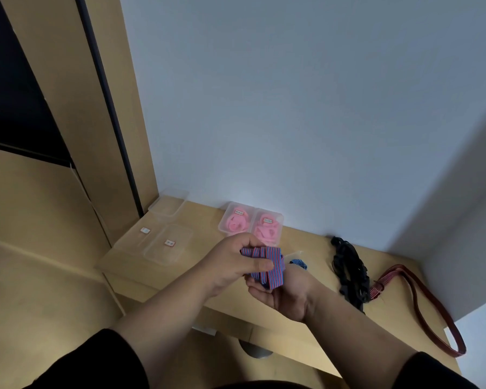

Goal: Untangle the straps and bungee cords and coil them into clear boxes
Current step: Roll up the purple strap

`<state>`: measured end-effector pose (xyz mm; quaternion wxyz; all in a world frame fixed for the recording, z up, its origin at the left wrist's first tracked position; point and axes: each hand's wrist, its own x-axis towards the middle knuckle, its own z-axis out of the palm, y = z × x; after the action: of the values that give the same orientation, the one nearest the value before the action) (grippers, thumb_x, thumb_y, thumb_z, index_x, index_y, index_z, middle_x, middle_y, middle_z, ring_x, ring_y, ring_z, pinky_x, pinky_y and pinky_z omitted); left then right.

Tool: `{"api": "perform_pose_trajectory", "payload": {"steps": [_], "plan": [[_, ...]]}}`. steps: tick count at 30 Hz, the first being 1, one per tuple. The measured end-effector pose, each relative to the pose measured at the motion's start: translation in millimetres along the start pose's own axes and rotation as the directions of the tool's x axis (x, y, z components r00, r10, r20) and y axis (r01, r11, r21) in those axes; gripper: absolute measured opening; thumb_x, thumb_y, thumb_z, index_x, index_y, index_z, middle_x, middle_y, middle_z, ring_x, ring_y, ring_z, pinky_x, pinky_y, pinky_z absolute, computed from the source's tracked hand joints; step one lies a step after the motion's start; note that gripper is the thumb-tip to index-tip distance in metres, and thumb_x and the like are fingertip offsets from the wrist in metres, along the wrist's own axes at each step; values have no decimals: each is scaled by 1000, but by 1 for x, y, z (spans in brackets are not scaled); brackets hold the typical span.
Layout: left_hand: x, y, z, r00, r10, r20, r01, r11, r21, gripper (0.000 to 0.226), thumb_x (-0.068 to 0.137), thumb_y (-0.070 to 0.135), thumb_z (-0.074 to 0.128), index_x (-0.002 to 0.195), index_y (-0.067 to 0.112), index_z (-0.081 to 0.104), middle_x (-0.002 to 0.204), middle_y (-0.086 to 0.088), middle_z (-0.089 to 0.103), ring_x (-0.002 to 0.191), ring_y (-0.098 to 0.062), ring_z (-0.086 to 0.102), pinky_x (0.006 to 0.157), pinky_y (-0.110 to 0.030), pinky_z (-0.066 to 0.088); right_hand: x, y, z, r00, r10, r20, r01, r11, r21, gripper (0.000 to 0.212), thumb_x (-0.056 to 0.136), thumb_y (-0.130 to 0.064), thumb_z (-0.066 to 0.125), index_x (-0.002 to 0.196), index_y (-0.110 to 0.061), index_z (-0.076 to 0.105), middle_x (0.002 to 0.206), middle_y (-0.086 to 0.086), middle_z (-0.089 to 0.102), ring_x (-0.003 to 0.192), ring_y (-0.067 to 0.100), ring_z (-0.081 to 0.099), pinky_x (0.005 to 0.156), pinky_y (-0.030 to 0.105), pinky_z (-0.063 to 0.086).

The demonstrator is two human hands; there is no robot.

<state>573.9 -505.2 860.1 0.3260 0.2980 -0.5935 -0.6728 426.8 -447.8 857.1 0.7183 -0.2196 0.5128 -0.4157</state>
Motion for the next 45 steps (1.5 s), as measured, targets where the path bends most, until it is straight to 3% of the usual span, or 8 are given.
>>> {"api": "perform_pose_trajectory", "payload": {"steps": [7, 11, 18, 22, 26, 32, 36, 45], "plan": [[-7, -5, -1, 999, -19, 40, 13, 991, 133, 49, 59, 24, 88, 97, 14, 59, 71, 5, 66, 59, -15, 58, 54, -26, 48, 0, -11, -6, 994, -90, -55, 86, 993, -78, 33, 97, 5, 42, 126, 14, 55, 96, 30, 66, 73, 36, 69, 53, 31, 55], [-9, -14, 1, 999, -25, 28, 20, 987, 161, 49, 57, 31, 88, 89, 13, 57, 63, 6, 61, 52, -13, 54, 50, -25, 45, 5, -8, -11, 967, -161, -195, 130, 978, -165, 36, 94, 7, 55, 129, 7, 50, 93, 27, 63, 84, 38, 59, 60, 35, 53], [-8, -23, 3, 995, -70, -69, 78, 990, 118, 58, 67, 29, 82, 110, 8, 50, 85, -8, 61, 62, -14, 58, 53, -29, 45, -2, -18, -14, 985, -173, 17, 173, 977, -127, 30, 96, -5, 47, 112, 2, 72, 106, 25, 73, 85, 39, 71, 66, 37, 60], [-5, -24, 4, 990, -88, -113, 101, 989, 110, 67, 62, 38, 84, 116, 27, 47, 92, -9, 62, 58, -12, 59, 51, -29, 47, -5, -16, -7, 966, -205, 157, 231, 958, -167, 29, 103, -15, 49, 112, 0, 71, 105, 25, 72, 84, 41, 69, 66, 34, 56], [-6, -25, 2, 995, -58, -87, 61, 998, 36, 57, 69, 27, 82, 114, 51, 57, 91, 3, 66, 70, -14, 67, 55, -29, 52, -4, -12, -7, 952, -292, 93, 302, 945, -125, 13, 104, -8, 51, 110, 0, 58, 96, 17, 71, 78, 28, 70, 63, 31, 57], [-4, -22, 5, 987, -56, -150, 34, 989, -145, 39, 78, 18, 77, 109, 16, 54, 97, -7, 65, 76, -20, 69, 61, -33, 54, -3, -15, -7, 925, -369, 86, 378, 915, -140, 35, 91, -26, 64, 112, 2, 61, 109, 18, 69, 89, 27, 66, 72, 36, 56], [0, -22, 8, 963, -59, -262, 0, 976, -219, 21, 94, 2, 65, 108, 13, 52, 99, -6, 69, 77, -22, 71, 64, -33, 57, -2, -10, -8, 901, -415, 125, 431, 886, -171, 25, 96, -22, 61, 115, -5, 65, 106, 8, 75, 94, 14, 70, 83, 23, 54], [3, -20, 13, 935, -173, -310, 58, 936, -347, 16, 103, 21, 54, 114, 11, 61, 115, -15, 67, 92, -29, 74, 69, -42, 61, 4, -10, -6, 913, -407, 22, 397, 877, -272, 19, 104, -17, 55, 121, -11, 61, 111, 8, 74, 97, 14, 72, 78, 23, 56]]}}
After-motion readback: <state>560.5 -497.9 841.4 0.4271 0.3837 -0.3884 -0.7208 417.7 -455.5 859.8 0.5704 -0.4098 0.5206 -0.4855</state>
